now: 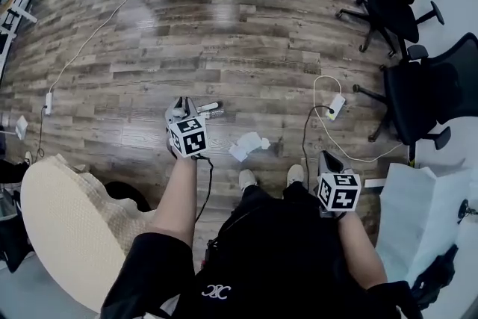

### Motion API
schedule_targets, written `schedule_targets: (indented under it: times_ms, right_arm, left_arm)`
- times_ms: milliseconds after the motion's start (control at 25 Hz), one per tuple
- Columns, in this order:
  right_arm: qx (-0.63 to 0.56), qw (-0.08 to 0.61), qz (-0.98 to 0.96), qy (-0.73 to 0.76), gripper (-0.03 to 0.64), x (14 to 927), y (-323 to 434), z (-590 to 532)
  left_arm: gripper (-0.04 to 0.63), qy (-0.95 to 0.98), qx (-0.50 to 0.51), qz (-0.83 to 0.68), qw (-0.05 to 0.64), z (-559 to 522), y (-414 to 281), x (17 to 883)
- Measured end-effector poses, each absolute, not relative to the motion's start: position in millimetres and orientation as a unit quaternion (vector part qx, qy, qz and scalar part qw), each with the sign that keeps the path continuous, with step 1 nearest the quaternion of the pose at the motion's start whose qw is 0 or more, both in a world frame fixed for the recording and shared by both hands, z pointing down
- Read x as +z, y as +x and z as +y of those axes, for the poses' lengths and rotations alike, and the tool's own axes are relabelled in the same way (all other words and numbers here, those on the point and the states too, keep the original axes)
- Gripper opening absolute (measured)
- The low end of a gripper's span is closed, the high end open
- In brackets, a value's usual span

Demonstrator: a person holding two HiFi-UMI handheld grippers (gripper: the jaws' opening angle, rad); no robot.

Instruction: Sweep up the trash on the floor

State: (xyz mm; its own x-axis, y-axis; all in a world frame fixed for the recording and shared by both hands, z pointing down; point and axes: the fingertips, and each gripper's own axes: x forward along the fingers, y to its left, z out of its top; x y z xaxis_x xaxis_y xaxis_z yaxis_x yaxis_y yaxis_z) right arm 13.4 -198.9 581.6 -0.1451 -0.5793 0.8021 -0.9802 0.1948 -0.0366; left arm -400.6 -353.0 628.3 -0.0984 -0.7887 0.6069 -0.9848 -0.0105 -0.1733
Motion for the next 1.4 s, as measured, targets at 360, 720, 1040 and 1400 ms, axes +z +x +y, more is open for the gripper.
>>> schedule_targets:
  times_ms: [360, 720, 1040, 1400]
  right_arm:
    - [0.293, 0.333, -0.743, 0.501, 0.014, 589, 47, -225]
    - [0.267, 0.312, -0.795, 0.446, 0.014, 583, 58, -251]
    - [0.231, 0.273, -0.846, 0.396, 0.014, 562, 48, -262]
    - [0.142, 0.104, -0.919, 0.351, 0.014, 434, 30, -283]
  left_arm:
    - [0.049, 0.608, 0.289, -0.712, 0.200, -308, -354, 620]
    - [0.048, 0.613, 0.278, -0.721, 0.162, -278, -296, 585]
    - [0.044, 0.654, 0.211, -0.719, 0.105, -264, -229, 491]
    - [0.038, 0.694, 0.159, -0.701, 0.035, -242, -137, 395]
